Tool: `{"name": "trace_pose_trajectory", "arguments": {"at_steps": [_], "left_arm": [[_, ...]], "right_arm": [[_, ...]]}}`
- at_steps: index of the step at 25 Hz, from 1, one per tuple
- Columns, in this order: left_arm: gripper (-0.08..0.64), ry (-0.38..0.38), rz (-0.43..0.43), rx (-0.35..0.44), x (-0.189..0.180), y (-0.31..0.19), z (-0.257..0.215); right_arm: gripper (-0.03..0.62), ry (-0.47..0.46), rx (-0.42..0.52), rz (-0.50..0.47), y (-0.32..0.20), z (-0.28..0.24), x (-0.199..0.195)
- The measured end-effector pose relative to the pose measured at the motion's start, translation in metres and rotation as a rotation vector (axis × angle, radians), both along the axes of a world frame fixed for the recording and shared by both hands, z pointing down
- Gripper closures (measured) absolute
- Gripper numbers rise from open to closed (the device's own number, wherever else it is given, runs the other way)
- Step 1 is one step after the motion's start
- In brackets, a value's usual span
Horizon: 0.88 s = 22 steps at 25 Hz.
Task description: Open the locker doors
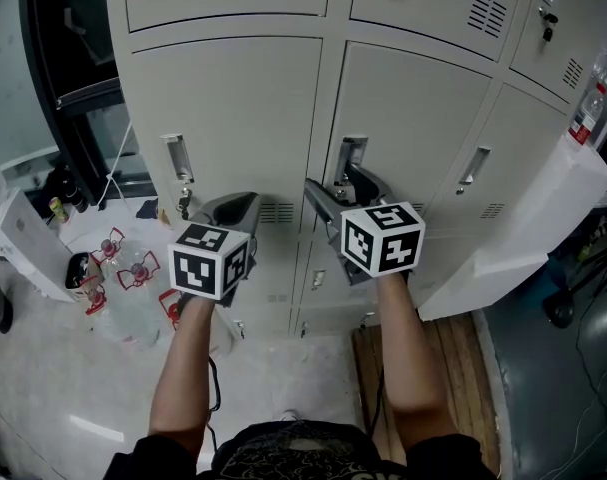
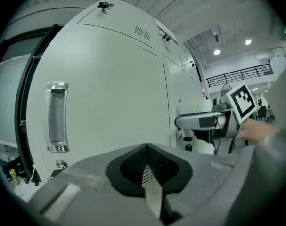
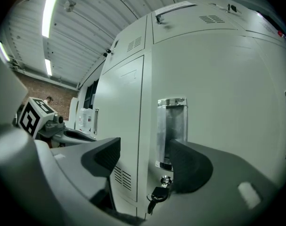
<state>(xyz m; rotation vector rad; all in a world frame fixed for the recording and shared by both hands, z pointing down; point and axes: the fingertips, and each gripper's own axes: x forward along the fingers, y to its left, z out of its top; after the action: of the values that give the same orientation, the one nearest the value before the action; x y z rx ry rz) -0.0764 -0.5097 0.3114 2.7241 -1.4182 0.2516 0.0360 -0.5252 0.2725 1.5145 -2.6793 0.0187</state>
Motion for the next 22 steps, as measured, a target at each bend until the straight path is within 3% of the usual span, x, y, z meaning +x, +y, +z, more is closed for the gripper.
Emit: {"name": "trace_pose_trajectory", "arguments": {"at_steps": [9,22], "left_arm": [[0.56,0.01,0.001,-0.003,-0.005,-0.005,0.001],[0.56,0.01,-0.008,-0.01,-0.005,0.006,0.003]], "right_arm": [[0.296,-0.031,-0.008,-0.003,-0.007,0.001,-0.001],[0.307,-0.006,-0.018,-0.017,0.006,0.003,-0.004]]}}
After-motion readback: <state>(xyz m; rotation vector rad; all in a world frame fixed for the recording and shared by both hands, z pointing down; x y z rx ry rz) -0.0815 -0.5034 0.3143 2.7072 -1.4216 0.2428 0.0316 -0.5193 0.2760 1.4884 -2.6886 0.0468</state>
